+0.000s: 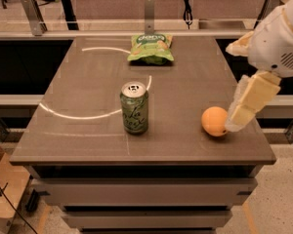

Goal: Knock green can over

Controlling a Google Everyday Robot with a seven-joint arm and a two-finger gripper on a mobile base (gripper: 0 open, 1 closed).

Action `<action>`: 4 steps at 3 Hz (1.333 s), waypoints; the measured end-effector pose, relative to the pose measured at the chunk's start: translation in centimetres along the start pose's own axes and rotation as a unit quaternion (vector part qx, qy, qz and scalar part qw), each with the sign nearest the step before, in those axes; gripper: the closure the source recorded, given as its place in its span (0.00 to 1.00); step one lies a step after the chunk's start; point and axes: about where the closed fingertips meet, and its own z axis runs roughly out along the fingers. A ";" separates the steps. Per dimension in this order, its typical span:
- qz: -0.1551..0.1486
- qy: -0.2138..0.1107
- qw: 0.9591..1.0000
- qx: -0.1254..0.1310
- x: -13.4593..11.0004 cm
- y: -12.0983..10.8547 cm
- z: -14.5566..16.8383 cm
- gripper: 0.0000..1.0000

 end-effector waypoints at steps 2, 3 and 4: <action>-0.085 -0.122 0.986 -0.075 -9.4 2.6 5.5 0.00; -0.111 -0.180 0.971 -0.111 -12.8 3.7 8.1 0.00; -0.116 -0.228 0.958 -0.131 -15.0 3.4 10.0 0.00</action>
Offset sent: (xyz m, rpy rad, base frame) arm 0.0011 0.1699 -0.0298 0.3118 0.0520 0.4342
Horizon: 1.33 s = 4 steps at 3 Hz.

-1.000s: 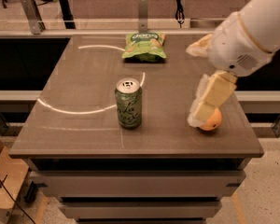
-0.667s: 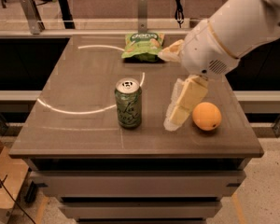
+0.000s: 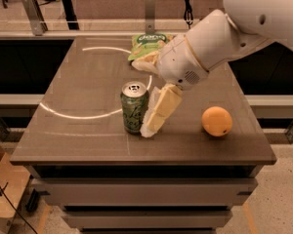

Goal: Knock green can over

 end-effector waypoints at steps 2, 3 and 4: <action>0.020 -0.060 0.998 -0.020 0.7 -2.2 2.7 0.00; 0.031 -0.067 0.996 -0.043 1.2 -2.1 4.5 0.11; 0.040 -0.065 0.995 -0.057 1.8 -1.8 5.4 0.31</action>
Offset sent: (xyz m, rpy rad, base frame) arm 0.0347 0.0261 -0.0385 0.1499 0.1279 0.0366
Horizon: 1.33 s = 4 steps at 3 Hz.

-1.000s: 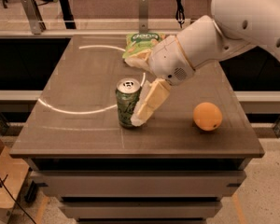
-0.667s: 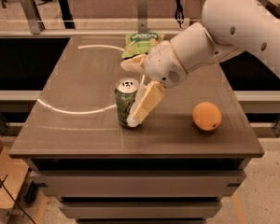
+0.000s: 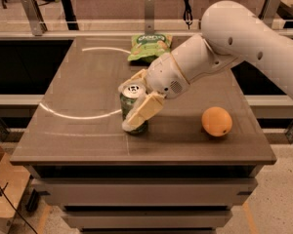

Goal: Knock green can over

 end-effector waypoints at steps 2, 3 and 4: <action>-0.001 0.003 1.000 0.015 -0.6 -0.9 -1.9 0.77; -0.018 0.043 0.998 0.044 -1.1 -2.0 -3.9 0.98; -0.052 0.131 0.987 0.082 -1.1 -2.6 -4.7 1.00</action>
Offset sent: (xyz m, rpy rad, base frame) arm 0.0216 -0.0236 0.0318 -0.0081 -0.0490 -0.0538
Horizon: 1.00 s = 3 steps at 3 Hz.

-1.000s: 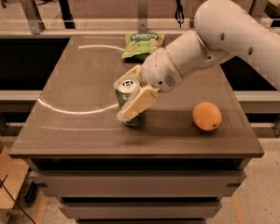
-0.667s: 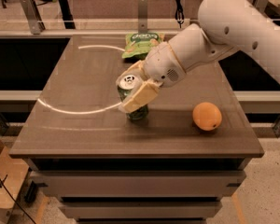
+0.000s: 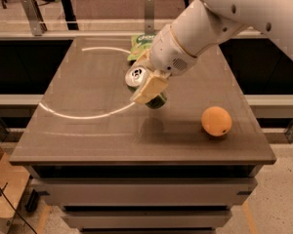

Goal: Knock green can over

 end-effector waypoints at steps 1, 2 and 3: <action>-0.039 0.092 0.995 0.030 -0.3 0.5 0.7 0.83; -0.068 0.180 0.980 0.041 0.9 1.4 2.3 0.60; -0.092 0.256 0.962 0.041 2.5 2.0 3.8 0.37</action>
Offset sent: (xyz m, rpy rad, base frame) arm 0.0001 -0.0126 -0.0495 -0.6299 -0.3066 -0.0501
